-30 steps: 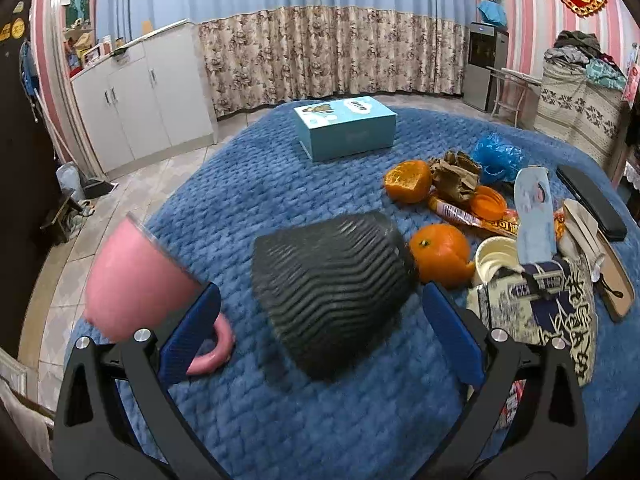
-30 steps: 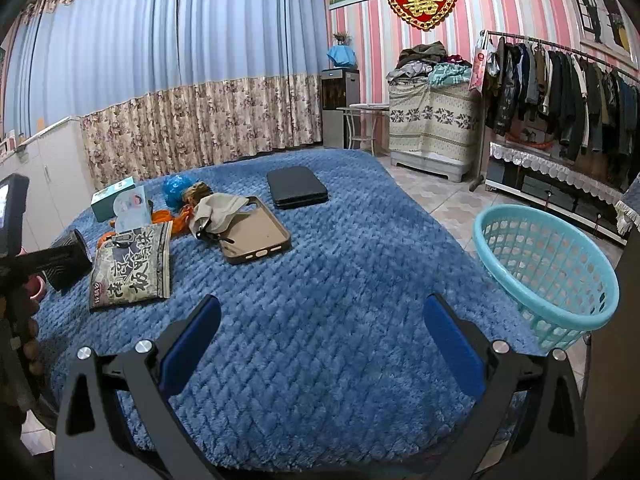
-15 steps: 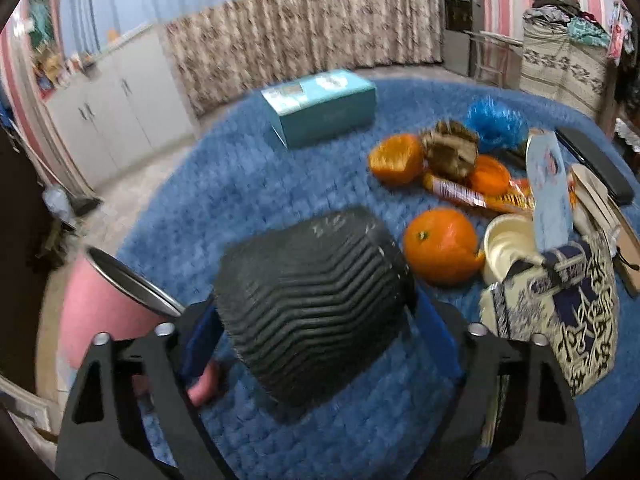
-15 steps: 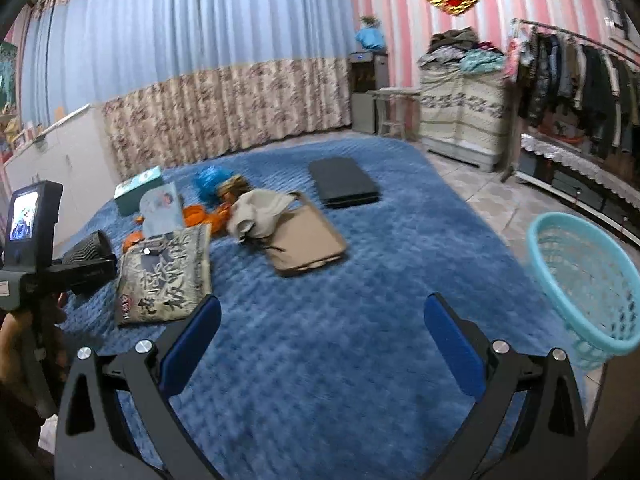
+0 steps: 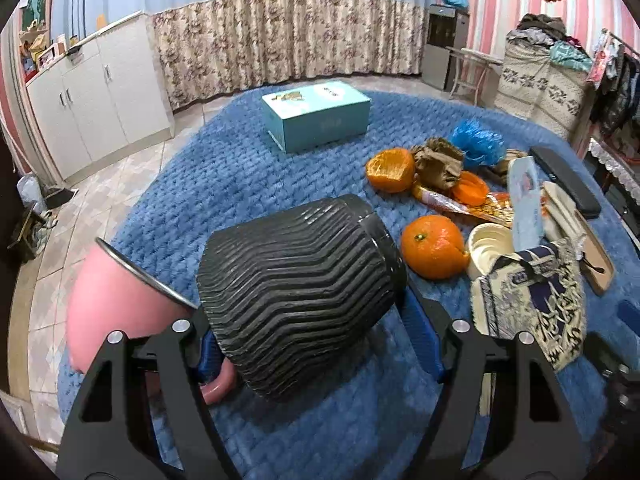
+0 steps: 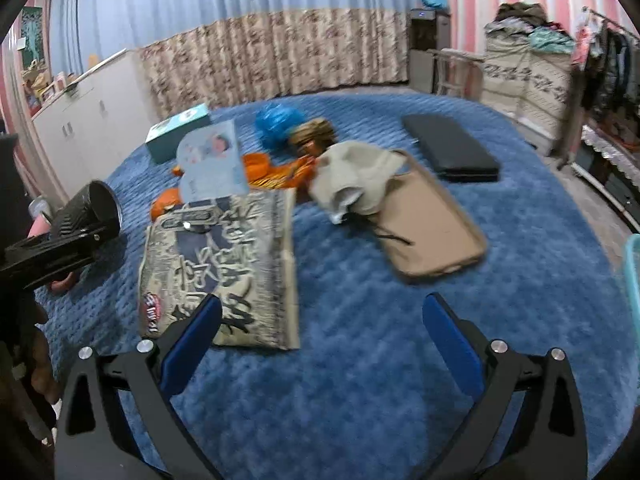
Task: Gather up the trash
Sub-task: 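Close the left tool on the black cup while the right tool grasps the printed snack bag, then carry the black cup and snack bag to the blue basket and drop both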
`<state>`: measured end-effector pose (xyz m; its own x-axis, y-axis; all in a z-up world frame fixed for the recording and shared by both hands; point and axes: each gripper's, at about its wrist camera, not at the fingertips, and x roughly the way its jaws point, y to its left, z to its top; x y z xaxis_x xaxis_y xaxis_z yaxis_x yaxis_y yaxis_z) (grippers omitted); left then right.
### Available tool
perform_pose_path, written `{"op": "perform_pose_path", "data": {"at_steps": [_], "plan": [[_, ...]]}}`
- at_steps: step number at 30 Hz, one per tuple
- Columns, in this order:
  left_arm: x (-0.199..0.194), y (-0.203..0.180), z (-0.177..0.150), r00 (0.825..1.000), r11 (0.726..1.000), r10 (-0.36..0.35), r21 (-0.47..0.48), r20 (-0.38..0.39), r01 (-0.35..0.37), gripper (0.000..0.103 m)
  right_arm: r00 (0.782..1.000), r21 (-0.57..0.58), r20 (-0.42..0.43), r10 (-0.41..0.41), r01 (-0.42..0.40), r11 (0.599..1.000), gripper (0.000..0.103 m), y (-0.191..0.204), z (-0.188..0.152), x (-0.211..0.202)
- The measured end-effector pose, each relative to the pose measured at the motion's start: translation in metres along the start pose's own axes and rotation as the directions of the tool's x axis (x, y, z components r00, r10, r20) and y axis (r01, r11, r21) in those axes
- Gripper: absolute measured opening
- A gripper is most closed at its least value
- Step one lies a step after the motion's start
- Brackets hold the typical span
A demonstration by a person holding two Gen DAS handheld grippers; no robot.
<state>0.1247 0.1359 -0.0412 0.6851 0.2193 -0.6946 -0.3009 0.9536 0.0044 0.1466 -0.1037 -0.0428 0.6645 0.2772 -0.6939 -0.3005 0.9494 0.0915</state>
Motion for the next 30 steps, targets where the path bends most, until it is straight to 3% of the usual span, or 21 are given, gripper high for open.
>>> {"op": "perform_pose_path", "data": {"at_steps": [1, 6, 7, 8, 12, 16, 21, 27, 30], "plan": [[-0.002, 0.001, 0.000, 1.000, 1.000, -0.005, 0.004, 0.006, 0.005, 0.073, 1.000, -0.006, -0.009, 0.011, -0.011, 1.000, 0.095, 0.004, 0.001, 0.005], [-0.020, -0.004, -0.007, 0.997, 0.998, -0.054, 0.031, 0.053, 0.052, 0.073, 0.994, -0.041, -0.070, 0.080, -0.083, 0.996, 0.060, 0.018, 0.002, 0.025], [-0.024, -0.007, -0.009, 0.997, 0.998, -0.057, 0.041, 0.061, 0.054, 0.073, 0.993, -0.049, -0.068, 0.092, -0.096, 0.994, 0.056, 0.020, 0.002, 0.024], [-0.026, -0.007, -0.008, 0.996, 0.997, -0.058, 0.045, 0.064, 0.055, 0.073, 0.992, -0.054, -0.066, 0.110, -0.114, 0.992, 0.044, 0.021, 0.001, 0.024], [-0.035, -0.011, -0.008, 0.994, 0.996, -0.071, 0.051, 0.081, 0.067, 0.073, 0.984, -0.011, -0.037, 0.175, -0.175, 0.984, 0.021, 0.015, -0.002, 0.013], [-0.047, -0.017, -0.004, 0.991, 0.995, -0.084, 0.063, 0.107, 0.077, 0.073, 0.973, 0.050, 0.016, 0.229, -0.229, 0.972, 0.013, -0.009, -0.005, -0.005], [-0.061, -0.031, 0.003, 0.985, 0.991, -0.105, 0.093, 0.134, 0.093, 0.073, 0.953, 0.120, 0.102, 0.286, -0.297, 0.947, 0.011, -0.036, -0.003, -0.029], [-0.085, -0.054, 0.018, 0.970, 0.982, -0.161, 0.123, 0.181, 0.140, 0.073, 0.939, 0.178, 0.232, 0.253, -0.297, 0.938, 0.011, -0.081, 0.008, -0.069], [-0.097, -0.079, 0.029, 0.958, 0.973, -0.189, 0.172, 0.214, 0.154, 0.073, 0.942, 0.218, 0.286, 0.174, -0.241, 0.946, 0.011, -0.112, 0.012, -0.089]]}}
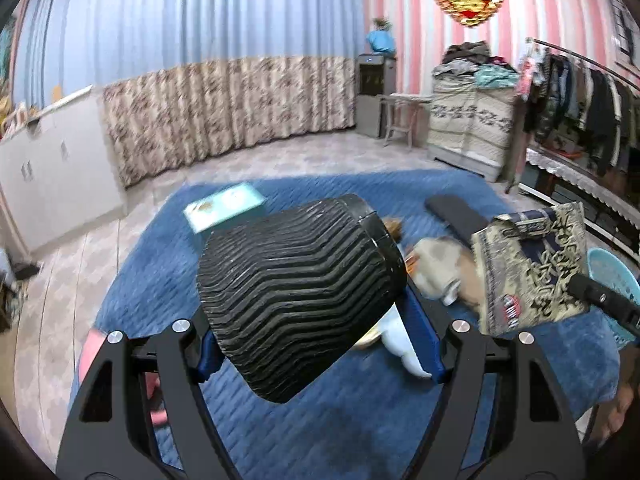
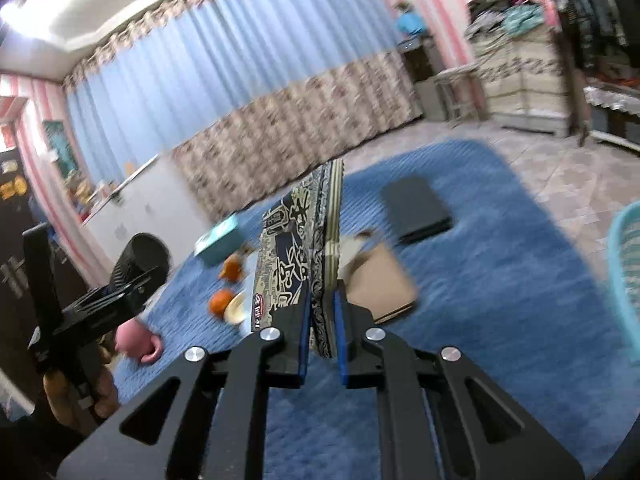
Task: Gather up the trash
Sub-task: 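Carry the black cup and snack bag to the blue basket and drop both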
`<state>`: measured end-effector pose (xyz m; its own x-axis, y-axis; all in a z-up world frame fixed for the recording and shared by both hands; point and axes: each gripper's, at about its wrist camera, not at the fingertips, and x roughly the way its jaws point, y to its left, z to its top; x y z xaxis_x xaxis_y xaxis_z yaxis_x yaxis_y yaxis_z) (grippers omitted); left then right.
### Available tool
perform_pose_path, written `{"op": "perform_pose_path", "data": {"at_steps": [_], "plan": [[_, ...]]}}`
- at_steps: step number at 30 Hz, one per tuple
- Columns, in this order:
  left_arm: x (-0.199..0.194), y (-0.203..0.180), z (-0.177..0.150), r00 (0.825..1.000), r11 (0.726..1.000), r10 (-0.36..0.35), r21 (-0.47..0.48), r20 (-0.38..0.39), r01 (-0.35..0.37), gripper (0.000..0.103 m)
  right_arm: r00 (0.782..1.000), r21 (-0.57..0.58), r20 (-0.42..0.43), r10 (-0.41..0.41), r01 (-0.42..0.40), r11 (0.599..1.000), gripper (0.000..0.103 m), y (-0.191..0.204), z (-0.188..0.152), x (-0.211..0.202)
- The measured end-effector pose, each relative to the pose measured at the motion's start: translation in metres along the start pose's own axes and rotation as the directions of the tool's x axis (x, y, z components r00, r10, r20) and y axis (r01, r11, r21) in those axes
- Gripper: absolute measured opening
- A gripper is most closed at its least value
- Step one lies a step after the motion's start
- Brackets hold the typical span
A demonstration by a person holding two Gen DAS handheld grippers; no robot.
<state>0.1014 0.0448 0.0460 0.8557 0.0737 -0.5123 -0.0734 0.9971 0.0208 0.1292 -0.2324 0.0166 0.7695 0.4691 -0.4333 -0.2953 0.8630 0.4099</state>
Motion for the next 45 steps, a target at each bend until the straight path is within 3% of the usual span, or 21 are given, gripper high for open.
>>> {"op": "perform_pose_path", "data": {"at_steps": [4, 8, 16, 18, 21, 25, 29, 35, 42, 45], "plan": [[0.001, -0.038, 0.024, 0.996, 0.997, -0.080, 0.026, 0.032, 0.079, 0.073, 0.994, 0.066, 0.072, -0.079, 0.074, 0.995, 0.011, -0.036, 0.017, -0.034], [0.004, -0.087, 0.039, 0.987, 0.986, -0.152, 0.075, 0.061, 0.147, 0.073, 0.970, 0.119, 0.118, -0.213, 0.199, 0.973, 0.011, -0.073, 0.029, -0.069], [0.014, -0.187, 0.056, 0.949, 0.944, -0.309, 0.143, 0.060, 0.298, 0.073, 0.871, 0.182, 0.125, -0.476, 0.451, 0.874, 0.011, -0.128, 0.044, -0.129], [0.013, -0.212, 0.061, 0.937, 0.931, -0.342, 0.162, 0.072, 0.328, 0.073, 0.832, 0.190, 0.116, -0.543, 0.518, 0.834, 0.011, -0.145, 0.052, -0.142], [0.014, -0.243, 0.062, 0.920, 0.911, -0.388, 0.173, 0.056, 0.374, 0.073, 0.791, 0.251, 0.130, -0.598, 0.557, 0.792, 0.011, -0.172, 0.054, -0.164], [0.016, -0.276, 0.051, 0.905, 0.890, -0.423, 0.205, 0.035, 0.408, 0.073, 0.738, 0.294, 0.137, -0.661, 0.607, 0.738, 0.011, -0.190, 0.030, -0.181], [0.028, -0.307, 0.040, 0.882, 0.860, -0.470, 0.217, -0.015, 0.462, 0.073, 0.722, 0.331, 0.112, -0.683, 0.621, 0.710, 0.011, -0.211, 0.025, -0.187], [0.046, -0.342, 0.018, 0.847, 0.820, -0.526, 0.218, -0.077, 0.529, 0.073, 0.724, 0.335, 0.056, -0.687, 0.635, 0.696, 0.011, -0.231, 0.023, -0.172], [0.058, -0.386, -0.002, 0.816, 0.779, -0.565, 0.248, -0.120, 0.576, 0.073, 0.722, 0.381, 0.038, -0.691, 0.629, 0.678, 0.011, -0.247, 0.013, -0.179], [0.060, -0.404, -0.007, 0.810, 0.763, -0.572, 0.277, -0.130, 0.584, 0.073, 0.730, 0.404, 0.027, -0.683, 0.617, 0.676, 0.011, -0.256, 0.010, -0.179]]}}
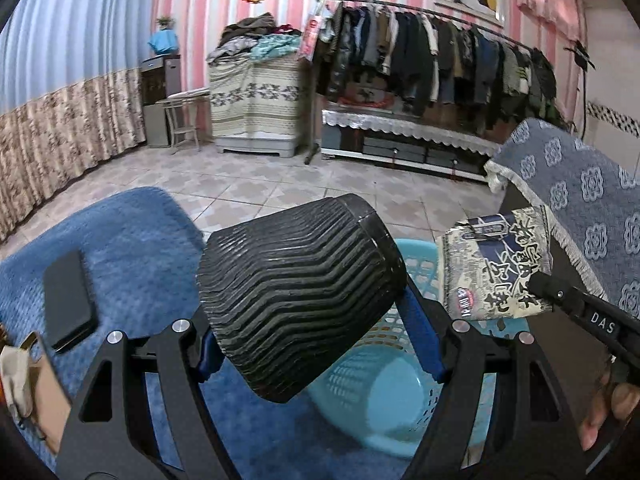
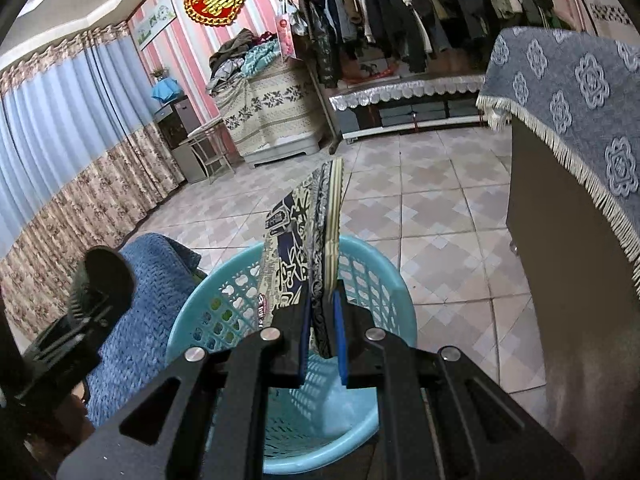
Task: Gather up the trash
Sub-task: 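Carry the black cup and snack bag to the blue basket and drop both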
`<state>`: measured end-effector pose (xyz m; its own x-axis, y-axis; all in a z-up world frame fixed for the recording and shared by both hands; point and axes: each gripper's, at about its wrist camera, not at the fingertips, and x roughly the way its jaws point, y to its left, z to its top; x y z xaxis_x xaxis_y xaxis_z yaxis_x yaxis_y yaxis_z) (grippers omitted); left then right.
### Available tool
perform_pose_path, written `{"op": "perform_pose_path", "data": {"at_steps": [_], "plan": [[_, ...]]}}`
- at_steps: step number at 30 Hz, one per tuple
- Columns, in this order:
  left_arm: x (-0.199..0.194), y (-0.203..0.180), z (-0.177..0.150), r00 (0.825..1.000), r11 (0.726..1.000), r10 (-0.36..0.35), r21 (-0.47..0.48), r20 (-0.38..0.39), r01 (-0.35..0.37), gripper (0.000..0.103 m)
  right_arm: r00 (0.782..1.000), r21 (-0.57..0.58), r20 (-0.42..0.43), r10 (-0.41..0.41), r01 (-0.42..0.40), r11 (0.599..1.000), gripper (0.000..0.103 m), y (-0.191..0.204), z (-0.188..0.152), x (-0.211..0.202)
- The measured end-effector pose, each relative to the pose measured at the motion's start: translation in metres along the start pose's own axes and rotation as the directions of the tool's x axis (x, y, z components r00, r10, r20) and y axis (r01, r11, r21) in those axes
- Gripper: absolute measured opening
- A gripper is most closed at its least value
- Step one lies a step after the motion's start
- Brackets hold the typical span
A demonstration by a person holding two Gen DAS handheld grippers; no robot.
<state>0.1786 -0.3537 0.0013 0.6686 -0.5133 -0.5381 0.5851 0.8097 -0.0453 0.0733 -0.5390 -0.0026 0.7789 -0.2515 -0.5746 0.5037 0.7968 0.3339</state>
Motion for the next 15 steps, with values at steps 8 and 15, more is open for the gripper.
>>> {"op": "perform_pose_path", "data": {"at_steps": [8, 15], "plan": [[0.028, -0.026, -0.003, 1.000, 0.997, -0.014, 0.069, -0.021, 0.015, 0.073, 0.999, 0.015, -0.034, -0.020, 0.020, 1.000, 0.011, -0.005, -0.007, 0.009], [0.033, -0.033, 0.007, 1.000, 0.994, 0.001, 0.105, -0.013, 0.001, 0.085, 0.998, 0.011, -0.054, -0.015, 0.016, 1.000, 0.011, -0.002, -0.008, 0.014]]}}
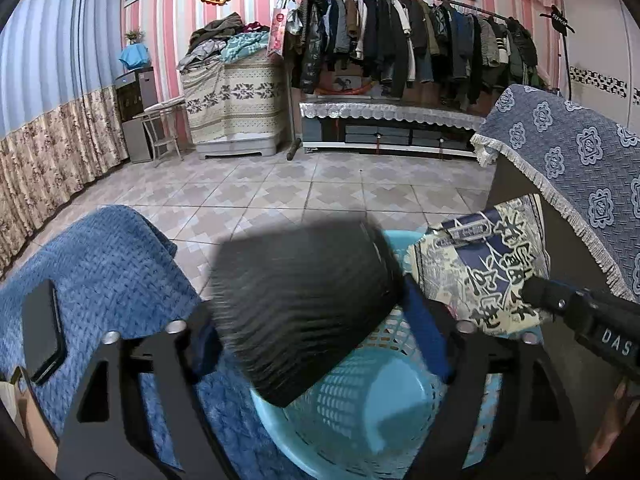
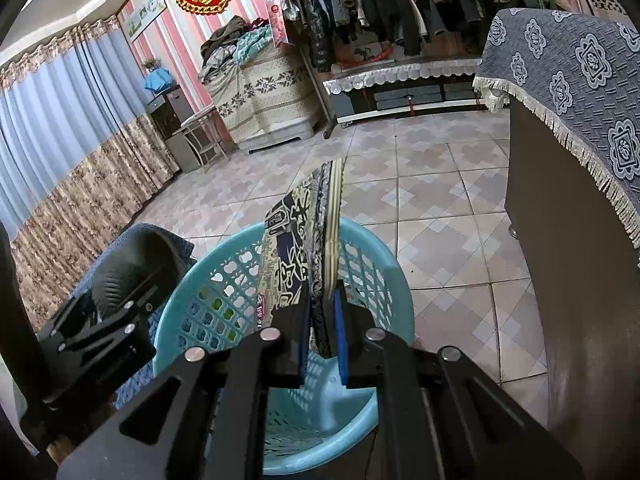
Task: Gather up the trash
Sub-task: 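Carry the black cup and snack bag to the blue basket and drop both, then return both tools to the rug over the oranges and phone case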
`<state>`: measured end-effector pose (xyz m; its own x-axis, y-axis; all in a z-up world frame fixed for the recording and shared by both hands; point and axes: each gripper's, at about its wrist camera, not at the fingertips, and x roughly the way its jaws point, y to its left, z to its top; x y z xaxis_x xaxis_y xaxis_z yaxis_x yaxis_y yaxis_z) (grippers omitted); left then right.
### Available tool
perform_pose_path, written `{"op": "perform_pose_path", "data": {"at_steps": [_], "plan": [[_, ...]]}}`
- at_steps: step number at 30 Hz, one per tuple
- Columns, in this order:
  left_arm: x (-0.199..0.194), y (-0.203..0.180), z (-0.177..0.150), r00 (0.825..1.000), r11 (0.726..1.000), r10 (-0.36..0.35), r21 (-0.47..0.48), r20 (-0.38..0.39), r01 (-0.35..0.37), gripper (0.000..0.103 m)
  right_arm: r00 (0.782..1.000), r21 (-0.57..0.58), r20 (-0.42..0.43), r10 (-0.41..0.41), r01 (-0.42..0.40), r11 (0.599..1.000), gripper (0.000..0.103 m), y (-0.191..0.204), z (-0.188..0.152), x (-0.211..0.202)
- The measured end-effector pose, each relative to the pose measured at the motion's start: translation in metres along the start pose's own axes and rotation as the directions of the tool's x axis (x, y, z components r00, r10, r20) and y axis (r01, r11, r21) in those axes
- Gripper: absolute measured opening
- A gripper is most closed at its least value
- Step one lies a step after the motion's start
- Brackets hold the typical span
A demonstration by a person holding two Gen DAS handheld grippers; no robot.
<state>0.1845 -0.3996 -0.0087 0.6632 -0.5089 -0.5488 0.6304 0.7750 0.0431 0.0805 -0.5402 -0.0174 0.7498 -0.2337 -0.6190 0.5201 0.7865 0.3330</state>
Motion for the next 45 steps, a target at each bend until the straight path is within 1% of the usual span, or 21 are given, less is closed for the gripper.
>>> {"op": "perform_pose_path", "data": {"at_steps": [1, 2, 4, 8, 11, 13, 14, 15, 16, 17, 18, 20, 22, 24, 28, 33, 36, 39, 41, 45], "plan": [[-0.003, 0.003, 0.000, 1.000, 1.000, 0.014, -0.001, 0.013, -0.014, 0.089, 1.000, -0.001, -0.001, 0.001, -0.001, 1.000, 0.011, -0.001, 0.000, 0.001], [-0.006, 0.007, 0.000, 1.000, 1.000, 0.020, -0.005, 0.022, -0.020, 0.091, 1.000, -0.001, -0.002, 0.002, -0.002, 1.000, 0.011, 0.000, -0.001, 0.001], [-0.009, 0.015, -0.001, 0.999, 0.999, 0.033, -0.015, 0.018, -0.033, 0.092, 1.000, -0.004, -0.005, 0.003, -0.003, 1.000, 0.011, 0.001, -0.001, 0.002], [-0.021, 0.034, -0.002, 0.995, 0.995, 0.091, -0.047, 0.030, -0.089, 0.093, 1.000, -0.024, -0.015, 0.004, -0.004, 1.000, 0.011, 0.006, -0.002, 0.005], [-0.030, 0.048, -0.003, 0.993, 0.991, 0.112, -0.082, 0.033, -0.109, 0.095, 1.000, -0.042, -0.026, -0.012, 0.010, 0.999, 0.015, 0.011, -0.003, 0.011], [-0.035, 0.055, -0.004, 0.991, 0.987, 0.128, -0.098, 0.034, -0.124, 0.095, 0.999, -0.047, -0.041, -0.007, 0.005, 0.999, 0.016, 0.013, -0.004, 0.016], [-0.039, 0.058, -0.005, 0.990, 0.985, 0.137, -0.107, 0.036, -0.132, 0.096, 0.999, -0.051, -0.046, -0.005, 0.003, 0.999, 0.019, 0.015, -0.005, 0.018], [-0.042, 0.061, -0.005, 0.989, 0.984, 0.142, -0.112, 0.037, -0.137, 0.096, 0.999, -0.062, -0.053, -0.005, 0.002, 0.998, 0.035, 0.018, -0.006, 0.021], [-0.045, 0.064, -0.006, 0.988, 0.983, 0.148, -0.118, 0.040, -0.142, 0.096, 0.998, -0.075, -0.059, -0.020, 0.016, 0.997, 0.047, 0.021, -0.007, 0.024], [-0.048, 0.067, -0.006, 0.988, 0.982, 0.152, -0.122, 0.042, -0.146, 0.097, 0.998, -0.092, -0.058, -0.041, 0.035, 0.995, 0.068, 0.024, -0.008, 0.025], [-0.052, 0.070, -0.007, 0.986, 0.980, 0.159, -0.130, 0.044, -0.152, 0.097, 0.997, -0.109, -0.051, -0.055, 0.049, 0.993, 0.072, 0.027, -0.008, 0.025], [-0.058, 0.076, -0.008, 0.986, 0.977, 0.164, -0.145, 0.042, -0.157, 0.097, 0.996, -0.126, -0.048, -0.076, 0.069, 0.990, 0.072, 0.029, -0.008, 0.023], [-0.064, 0.080, -0.009, 0.985, 0.975, 0.167, -0.157, 0.038, -0.159, 0.097, 0.996, -0.118, -0.034, -0.083, 0.078, 0.990, 0.077, 0.027, -0.006, 0.019], [-0.072, 0.088, -0.012, 0.983, 0.970, 0.178, -0.175, 0.039, -0.169, 0.097, 0.996, -0.108, -0.015, -0.084, 0.082, 0.991, 0.085, 0.025, -0.004, 0.015], [-0.087, 0.103, -0.018, 0.981, 0.962, 0.190, -0.206, 0.040, -0.178, 0.097, 0.996, -0.126, 0.029, -0.080, 0.083, 0.989, 0.085, 0.030, 0.000, 0.006], [-0.111, 0.123, -0.023, 0.971, 0.947, 0.232, -0.239, 0.052, -0.214, 0.097, 0.997, -0.166, 0.060, -0.043, 0.052, 0.985, 0.088, 0.048, -0.002, -0.002], [-0.129, 0.137, -0.027, 0.963, 0.935, 0.262, -0.263, 0.059, -0.238, 0.097, 0.997, -0.189, 0.073, -0.007, 0.021, 0.982, 0.089, 0.064, -0.004, -0.010], [-0.148, 0.150, -0.033, 0.953, 0.925, 0.296, -0.265, 0.058, -0.271, 0.097, 0.997, -0.210, 0.075, 0.032, -0.016, 0.978, 0.089, 0.080, -0.005, -0.019], [-0.162, 0.159, -0.037, 0.944, 0.914, 0.325, -0.276, 0.060, -0.297, 0.097, 0.995, -0.229, 0.084, 0.059, -0.038, 0.973, 0.089, 0.091, -0.007, -0.026], [-0.191, 0.187, -0.051, 0.930, 0.885, 0.364, -0.327, 0.041, -0.332, 0.097, 0.989, -0.261, 0.087, 0.120, -0.094, 0.961, 0.089, 0.115, -0.012, -0.036]]}}
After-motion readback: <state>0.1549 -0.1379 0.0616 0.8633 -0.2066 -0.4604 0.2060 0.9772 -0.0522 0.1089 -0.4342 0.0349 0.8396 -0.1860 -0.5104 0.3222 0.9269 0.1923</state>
